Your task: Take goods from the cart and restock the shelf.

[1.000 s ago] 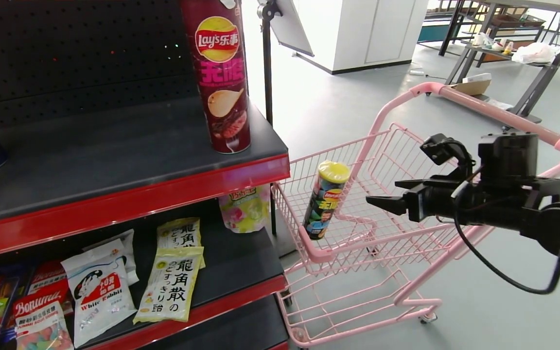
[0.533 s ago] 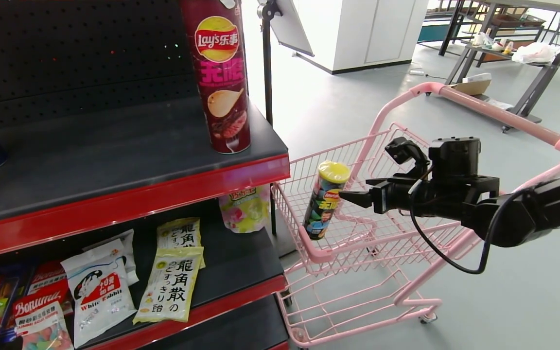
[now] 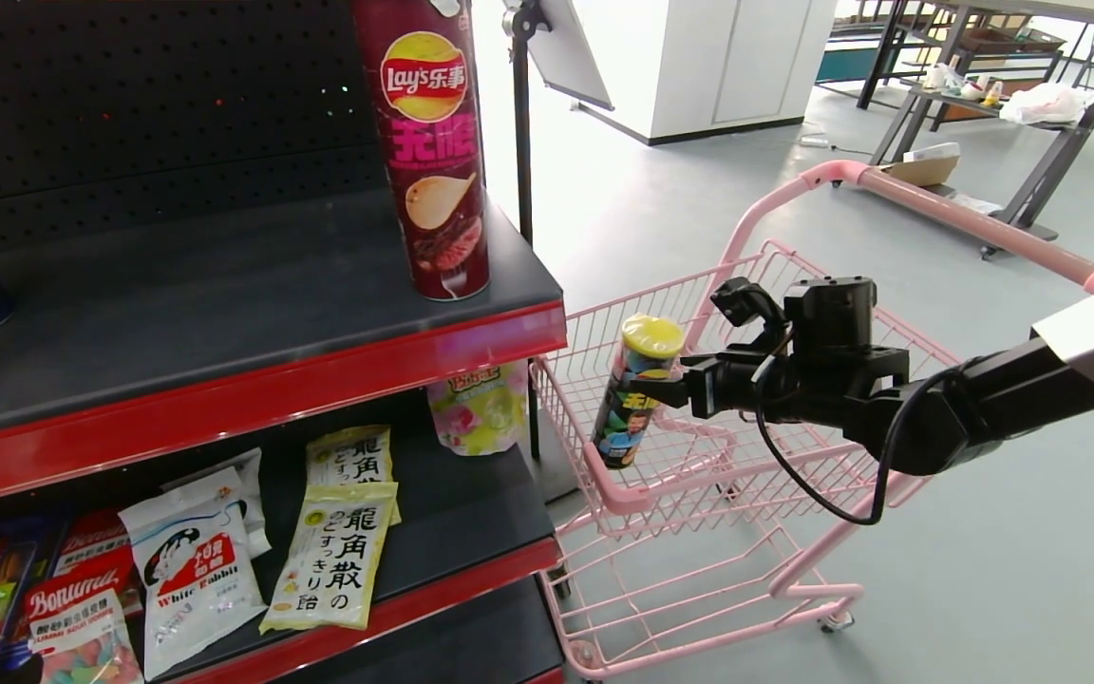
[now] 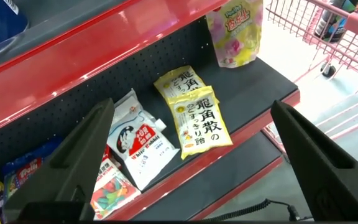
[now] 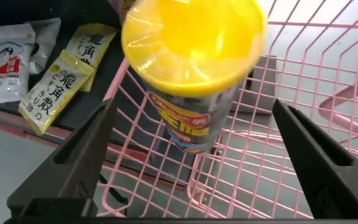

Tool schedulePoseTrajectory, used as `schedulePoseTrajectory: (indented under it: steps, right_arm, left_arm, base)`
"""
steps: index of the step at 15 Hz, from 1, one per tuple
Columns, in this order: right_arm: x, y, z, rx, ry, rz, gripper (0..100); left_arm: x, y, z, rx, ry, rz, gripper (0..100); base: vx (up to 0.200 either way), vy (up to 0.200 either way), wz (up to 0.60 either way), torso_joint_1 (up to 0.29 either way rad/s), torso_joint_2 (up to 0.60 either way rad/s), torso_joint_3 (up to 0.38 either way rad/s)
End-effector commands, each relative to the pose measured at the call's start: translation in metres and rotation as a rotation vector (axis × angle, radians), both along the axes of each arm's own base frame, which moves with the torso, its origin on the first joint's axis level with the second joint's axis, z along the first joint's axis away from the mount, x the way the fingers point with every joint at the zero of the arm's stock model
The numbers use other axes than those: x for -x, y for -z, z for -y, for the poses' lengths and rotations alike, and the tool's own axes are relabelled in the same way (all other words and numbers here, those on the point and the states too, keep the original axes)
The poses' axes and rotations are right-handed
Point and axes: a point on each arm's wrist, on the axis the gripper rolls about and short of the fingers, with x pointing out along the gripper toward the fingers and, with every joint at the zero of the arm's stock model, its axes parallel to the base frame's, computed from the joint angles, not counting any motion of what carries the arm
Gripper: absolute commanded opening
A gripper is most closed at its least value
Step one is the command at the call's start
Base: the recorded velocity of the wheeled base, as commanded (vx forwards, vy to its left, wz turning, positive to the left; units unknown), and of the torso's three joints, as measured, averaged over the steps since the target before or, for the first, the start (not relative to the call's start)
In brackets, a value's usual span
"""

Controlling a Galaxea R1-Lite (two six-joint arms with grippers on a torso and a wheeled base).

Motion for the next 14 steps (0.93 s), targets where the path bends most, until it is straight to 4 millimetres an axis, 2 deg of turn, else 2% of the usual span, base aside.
schedulePoseTrajectory:
  steps: [1, 5, 10, 11, 14]
  right_arm:
    - [-0.006, 0.006, -0.007, 0.001, -0.013, -0.004, 100]
    - [-0.032, 0.022, -0.016, -0.006, -0.008, 0.022, 100]
    - [-0.048, 0.033, -0.023, -0.012, -0.011, 0.035, 100]
    - [-0.048, 0.033, -0.023, -0.015, -0.010, 0.034, 0]
    - [-0.046, 0.027, -0.021, -0.030, 0.003, 0.035, 0]
  left_arm:
    - [0.000, 0.000, 0.000, 0.000, -0.002, -0.002, 100]
    - [0.000, 0.000, 0.000, -0.002, -0.009, -0.002, 100]
    - [-0.001, 0.003, 0.000, -0.020, -0.011, -0.011, 100]
    - [-0.002, 0.003, 0.000, -0.022, -0.011, -0.018, 100]
    - [-0.003, 0.001, 0.000, -0.022, -0.011, -0.018, 100]
  base:
    - [0.000, 0.000, 0.00, 0.000, 0.00, 0.000]
    - [0.000, 0.000, 0.00, 0.000, 0.00, 0.000]
    - [0.000, 0.000, 0.00, 0.000, 0.00, 0.000]
    - [0.000, 0.000, 0.00, 0.000, 0.00, 0.000]
    - [0.000, 0.000, 0.00, 0.000, 0.00, 0.000]
